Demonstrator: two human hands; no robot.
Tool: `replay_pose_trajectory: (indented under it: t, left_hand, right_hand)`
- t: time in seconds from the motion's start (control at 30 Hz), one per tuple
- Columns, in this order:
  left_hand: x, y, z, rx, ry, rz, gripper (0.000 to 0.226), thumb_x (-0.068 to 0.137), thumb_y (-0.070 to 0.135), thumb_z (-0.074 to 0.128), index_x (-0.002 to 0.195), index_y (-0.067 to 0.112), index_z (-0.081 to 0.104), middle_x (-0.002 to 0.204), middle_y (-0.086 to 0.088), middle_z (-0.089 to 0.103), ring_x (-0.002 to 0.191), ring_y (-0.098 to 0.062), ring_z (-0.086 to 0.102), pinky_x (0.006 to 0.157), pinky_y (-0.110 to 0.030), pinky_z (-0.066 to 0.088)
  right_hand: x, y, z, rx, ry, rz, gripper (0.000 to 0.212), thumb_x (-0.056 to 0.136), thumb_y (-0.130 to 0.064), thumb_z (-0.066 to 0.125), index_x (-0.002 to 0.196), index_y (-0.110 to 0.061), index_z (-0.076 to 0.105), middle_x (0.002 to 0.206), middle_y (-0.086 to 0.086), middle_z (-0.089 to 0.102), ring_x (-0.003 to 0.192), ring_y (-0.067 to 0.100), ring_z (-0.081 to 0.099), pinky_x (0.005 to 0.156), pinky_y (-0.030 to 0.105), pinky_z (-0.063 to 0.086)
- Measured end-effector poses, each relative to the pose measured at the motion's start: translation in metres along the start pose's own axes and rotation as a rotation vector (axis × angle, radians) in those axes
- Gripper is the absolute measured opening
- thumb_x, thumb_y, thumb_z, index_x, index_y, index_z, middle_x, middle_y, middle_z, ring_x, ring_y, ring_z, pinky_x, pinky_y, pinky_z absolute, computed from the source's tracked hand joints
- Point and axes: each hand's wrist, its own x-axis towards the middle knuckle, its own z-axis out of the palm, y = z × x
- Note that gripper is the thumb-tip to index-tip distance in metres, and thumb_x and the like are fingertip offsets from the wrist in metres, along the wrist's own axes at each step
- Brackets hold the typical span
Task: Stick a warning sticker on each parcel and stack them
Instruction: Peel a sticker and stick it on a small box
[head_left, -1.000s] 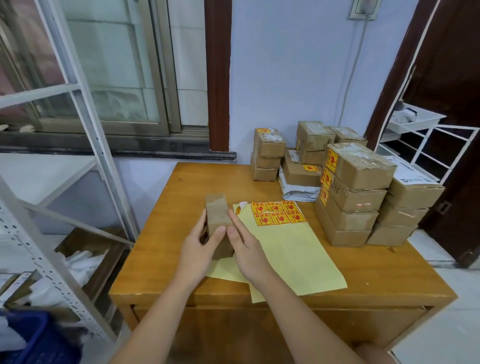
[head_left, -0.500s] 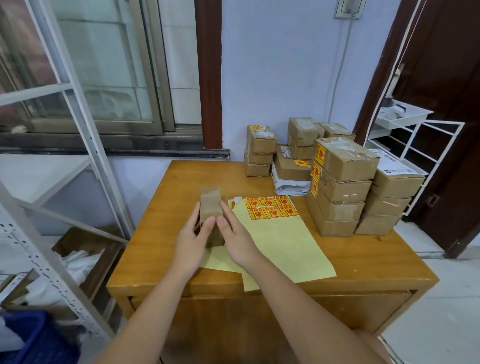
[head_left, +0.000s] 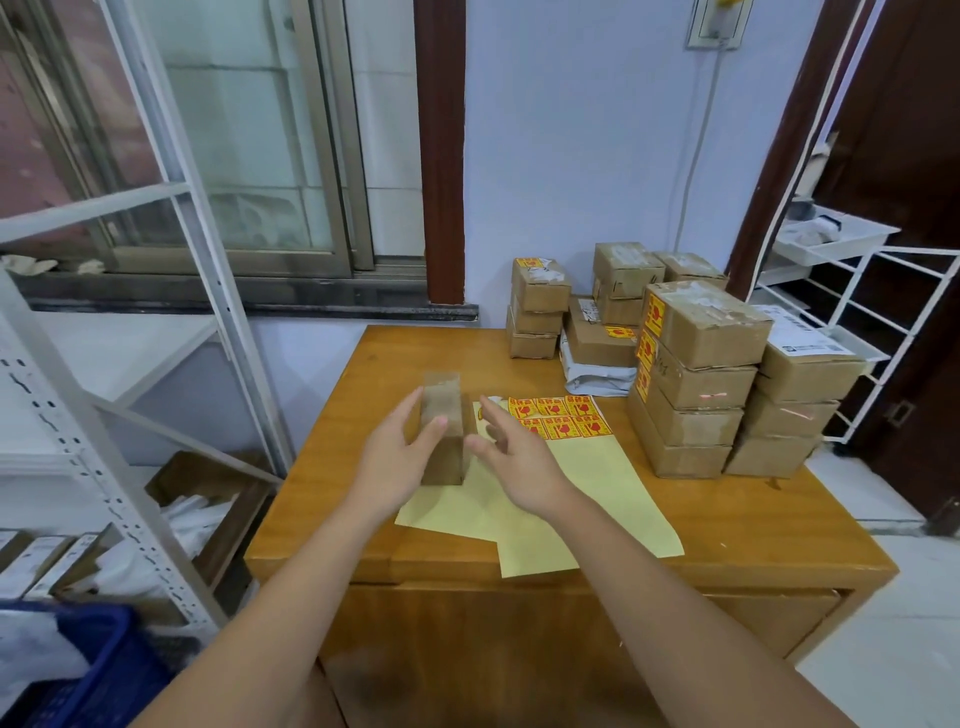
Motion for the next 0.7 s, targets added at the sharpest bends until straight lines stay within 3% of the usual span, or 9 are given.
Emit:
replay_pose_trajectory:
  t: [0.2,0.37,0.5,0.57,0.7]
  left_hand:
    - [0.004,0.038,0.01,0.553,0.02,0.319,0.051,0.104,0.042,0.053,0.152,0.026,0.047,0.16,0.009,0.039,0.15,-0.011,0.028,0.123,-0.033,0.022]
    - [-0.004,0.061,0.05,0.692,-0.093,0.508,0.043,0.105,0.039,0.048,0.146,0.027,0.053,0.157,0.006,0.042,0.146,-0.013,0.03,0.12,-0.036,0.028]
    - [-0.009,0.049,0.092,0.766,-0.294,0.535,0.047,0.106,0.034,0.043,0.152,0.024,0.045,0.158,0.003,0.04,0.146,-0.017,0.032,0.12,-0.036,0.027]
    - [-0.011,0.038,0.107,0.772,-0.349,0.491,0.048,0.106,0.033,0.041,0.153,0.02,0.043,0.158,0.0,0.041,0.144,-0.019,0.034,0.121,-0.035,0.027]
    - [-0.008,0.019,0.116,0.737,-0.367,0.408,0.051,0.106,0.039,0.042,0.153,0.018,0.043,0.158,0.0,0.041,0.146,-0.018,0.032,0.121,-0.032,0.024]
  right_hand:
    - [-0.007,0.029,-0.042,-0.533,-0.03,-0.003,0.068,0.099,-0.044,0.059,0.158,-0.026,0.031,0.166,-0.004,0.026,0.151,0.018,0.026,0.12,0.038,0.028]
    - [-0.014,0.054,-0.063,-0.731,-0.103,0.03,0.068,0.099,-0.05,0.056,0.157,-0.024,0.032,0.167,0.001,0.021,0.154,0.022,0.018,0.119,0.042,0.03]
    - [-0.021,0.067,-0.074,-0.72,-0.143,0.005,0.058,0.098,-0.04,0.058,0.151,-0.024,0.041,0.161,0.0,0.034,0.147,0.022,0.032,0.112,0.039,0.04]
    - [-0.026,0.073,-0.077,-0.713,-0.162,0.008,0.056,0.098,-0.037,0.057,0.151,-0.023,0.042,0.161,0.001,0.035,0.147,0.022,0.033,0.115,0.038,0.037]
    - [-0.034,0.079,-0.086,-0.705,-0.19,0.072,0.065,0.099,-0.053,0.053,0.154,-0.021,0.042,0.165,0.003,0.03,0.151,0.02,0.025,0.122,0.039,0.025]
